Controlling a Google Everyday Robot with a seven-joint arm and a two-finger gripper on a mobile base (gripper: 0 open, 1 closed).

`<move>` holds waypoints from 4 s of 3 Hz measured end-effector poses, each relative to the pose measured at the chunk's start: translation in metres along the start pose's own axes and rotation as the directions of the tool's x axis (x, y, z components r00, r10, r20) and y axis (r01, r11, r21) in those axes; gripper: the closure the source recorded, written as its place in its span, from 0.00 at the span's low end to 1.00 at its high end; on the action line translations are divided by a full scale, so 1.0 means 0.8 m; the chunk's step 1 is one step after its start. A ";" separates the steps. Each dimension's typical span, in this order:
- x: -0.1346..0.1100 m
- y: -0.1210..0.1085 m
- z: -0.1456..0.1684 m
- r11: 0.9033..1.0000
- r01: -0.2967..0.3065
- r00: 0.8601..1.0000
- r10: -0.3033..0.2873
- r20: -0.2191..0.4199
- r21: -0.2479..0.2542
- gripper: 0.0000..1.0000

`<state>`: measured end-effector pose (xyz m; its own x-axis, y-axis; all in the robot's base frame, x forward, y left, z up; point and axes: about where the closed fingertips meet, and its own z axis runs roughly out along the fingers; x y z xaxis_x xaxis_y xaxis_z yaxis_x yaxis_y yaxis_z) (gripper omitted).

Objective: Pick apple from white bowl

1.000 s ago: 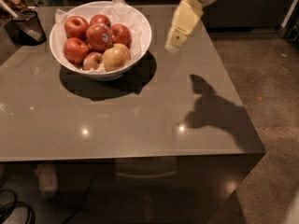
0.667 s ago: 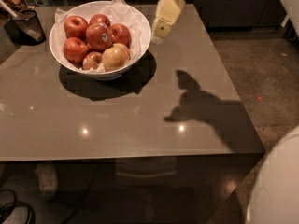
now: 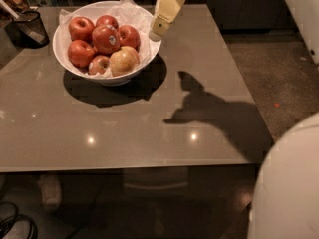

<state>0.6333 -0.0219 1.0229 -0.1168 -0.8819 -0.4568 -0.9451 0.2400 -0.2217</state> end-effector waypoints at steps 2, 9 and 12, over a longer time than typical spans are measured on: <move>-0.061 -0.025 0.030 0.998 0.029 0.995 -0.023 0.102 -0.048 0.08; -0.134 -0.026 0.137 0.978 -0.010 0.991 0.037 0.125 -0.210 0.06; -0.143 -0.015 0.166 0.949 -0.143 0.979 0.177 0.099 -0.282 0.07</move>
Offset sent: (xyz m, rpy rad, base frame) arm 0.0497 0.0622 0.0213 0.1118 0.0438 0.1106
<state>0.6981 0.1303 0.9635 -0.2519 -0.7809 -0.5716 -0.9658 0.2399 0.0979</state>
